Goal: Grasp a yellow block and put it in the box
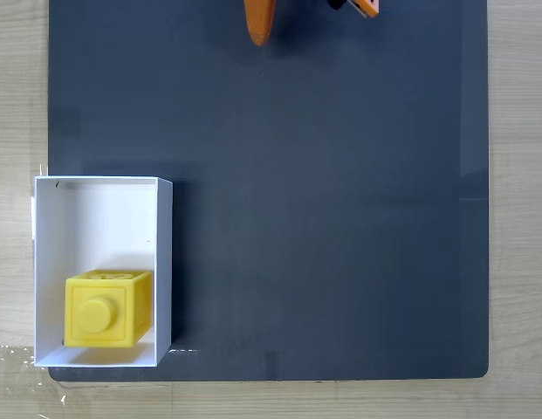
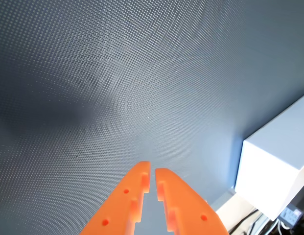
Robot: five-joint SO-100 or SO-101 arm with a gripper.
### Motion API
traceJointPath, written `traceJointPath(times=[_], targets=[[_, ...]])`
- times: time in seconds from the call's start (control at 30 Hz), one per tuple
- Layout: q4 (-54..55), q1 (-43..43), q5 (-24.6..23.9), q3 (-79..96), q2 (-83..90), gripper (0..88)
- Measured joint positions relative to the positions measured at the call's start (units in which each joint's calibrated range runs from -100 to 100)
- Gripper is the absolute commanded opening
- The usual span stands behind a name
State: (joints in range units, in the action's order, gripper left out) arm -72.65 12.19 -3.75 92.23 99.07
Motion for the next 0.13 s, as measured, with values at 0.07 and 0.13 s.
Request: traceJointPath(times=[0.07,0.13], targets=[[0.00,0.00,0.00,0.00,0.00,1.8],[0.00,0.00,0.00,0.00,0.00,1.8]])
